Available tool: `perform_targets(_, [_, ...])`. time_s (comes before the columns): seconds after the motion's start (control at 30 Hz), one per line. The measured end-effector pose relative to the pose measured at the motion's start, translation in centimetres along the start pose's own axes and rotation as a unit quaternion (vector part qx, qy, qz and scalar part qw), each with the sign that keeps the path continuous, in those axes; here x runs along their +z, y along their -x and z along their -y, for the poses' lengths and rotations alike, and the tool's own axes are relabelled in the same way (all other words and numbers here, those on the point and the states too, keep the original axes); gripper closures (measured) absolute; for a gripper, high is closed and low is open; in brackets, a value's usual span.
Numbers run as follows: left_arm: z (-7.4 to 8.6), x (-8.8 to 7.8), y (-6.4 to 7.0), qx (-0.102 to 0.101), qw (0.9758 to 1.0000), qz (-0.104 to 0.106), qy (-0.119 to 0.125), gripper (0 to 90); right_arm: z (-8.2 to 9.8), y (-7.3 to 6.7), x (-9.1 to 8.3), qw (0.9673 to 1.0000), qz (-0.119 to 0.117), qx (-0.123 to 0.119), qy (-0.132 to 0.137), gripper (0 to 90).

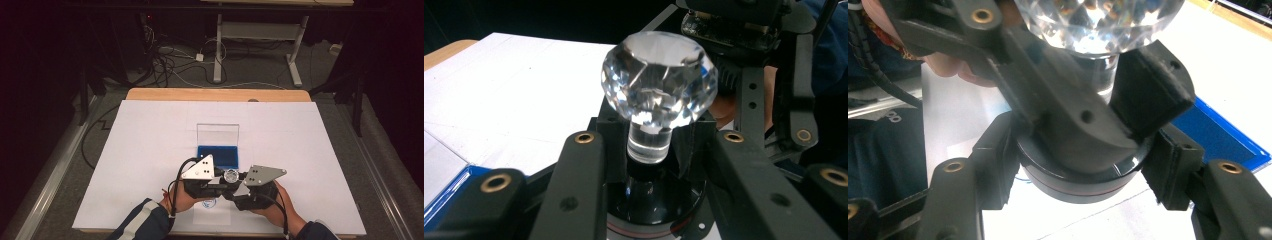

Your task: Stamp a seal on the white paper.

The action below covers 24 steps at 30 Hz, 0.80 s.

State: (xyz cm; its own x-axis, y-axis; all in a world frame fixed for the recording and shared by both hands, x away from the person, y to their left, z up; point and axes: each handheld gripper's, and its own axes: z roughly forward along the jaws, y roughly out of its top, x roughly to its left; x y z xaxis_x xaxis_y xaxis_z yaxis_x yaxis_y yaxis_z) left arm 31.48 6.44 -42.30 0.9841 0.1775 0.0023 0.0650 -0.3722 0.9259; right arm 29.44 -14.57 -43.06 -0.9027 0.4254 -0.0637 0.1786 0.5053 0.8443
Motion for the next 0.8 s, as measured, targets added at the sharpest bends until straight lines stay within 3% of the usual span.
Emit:
perform_targets(0.13, [0.1, -0.4, -0.3, -0.011, 0.9999, -0.007, 0.006, 53.9, 0.1, 0.0, 0.0, 1.0000, 0.001, -0.001, -0.001, 38.3])
perform_targets(0.27, [-0.1, -0.5, -0.2, -0.008, 0.9998, -0.015, 0.004, 43.9, 0.1, 0.0, 0.1, 1.0000, 0.003, -0.004, -0.005, 38.3])
perform_targets(0.4, [-0.4, -0.6, -0.1, -0.014, 0.9999, -0.005, 0.005, 37.4, 0.2, 0.0, 0.2, 0.9999, 0.003, -0.004, -0.011, 38.3])
perform_targets(0.53, [-0.8, -0.8, 0.0, -0.013, 0.9999, -0.009, 0.005, 36.1, 0.3, 0.0, 0.3, 0.9999, 0.004, -0.006, -0.015, 38.3])
perform_targets(0.6, [-0.9, -0.9, 0.0, -0.023, 0.9996, -0.012, 0.006, 36.0, 0.4, 0.0, 0.4, 0.9998, 0.004, -0.007, -0.017, 38.3])
perform_targets(0.67, [-0.9, -1.0, 0.0, -0.021, 0.9995, -0.025, 0.000, 36.8, 0.4, 0.0, 0.4, 0.9998, 0.006, -0.009, -0.017, 38.3])
perform_targets(0.7, [-0.9, -1.0, 0.0, -0.025, 0.9996, -0.015, 0.005, 37.5, 0.4, 0.0, 0.4, 0.9998, 0.007, -0.010, -0.017, 38.3])
perform_targets(0.8, [-1.0, -1.1, 0.1, -0.016, 0.9998, -0.013, -0.004, 46.2, 0.4, -0.1, 0.4, 0.9997, 0.008, -0.015, -0.019, 38.3])
